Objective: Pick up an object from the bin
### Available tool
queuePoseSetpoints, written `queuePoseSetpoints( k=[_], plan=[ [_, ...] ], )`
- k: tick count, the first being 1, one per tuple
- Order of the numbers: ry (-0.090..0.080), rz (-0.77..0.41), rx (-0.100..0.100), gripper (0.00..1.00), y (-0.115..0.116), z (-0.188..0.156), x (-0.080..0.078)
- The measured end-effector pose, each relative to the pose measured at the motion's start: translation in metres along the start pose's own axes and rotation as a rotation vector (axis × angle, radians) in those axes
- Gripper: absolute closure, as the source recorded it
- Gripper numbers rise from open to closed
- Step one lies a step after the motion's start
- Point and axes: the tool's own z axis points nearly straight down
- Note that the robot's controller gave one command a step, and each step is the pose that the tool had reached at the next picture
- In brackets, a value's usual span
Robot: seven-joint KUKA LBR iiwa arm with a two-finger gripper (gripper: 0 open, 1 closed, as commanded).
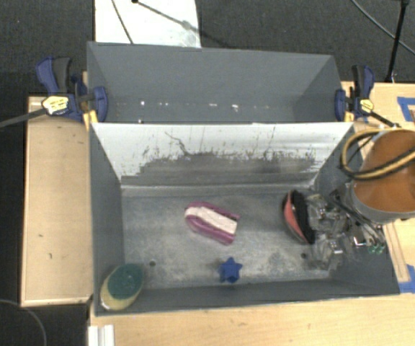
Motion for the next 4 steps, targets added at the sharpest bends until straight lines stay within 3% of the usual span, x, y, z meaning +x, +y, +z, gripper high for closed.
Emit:
queuePoseSetpoints(
  k=[1,2,3,4],
  plan=[
    [0.006,0.066,0.003,0.00,0.050,0.002,-0.055],
    [0.009,0.066,0.006,1.00,0.047,0.003,-0.052],
    [0.012,0.064,0.004,0.00,0.048,0.004,-0.051],
    [0.009,-0.146,0.000,0.00,0.130,-0.071,-0.077]
  ],
)
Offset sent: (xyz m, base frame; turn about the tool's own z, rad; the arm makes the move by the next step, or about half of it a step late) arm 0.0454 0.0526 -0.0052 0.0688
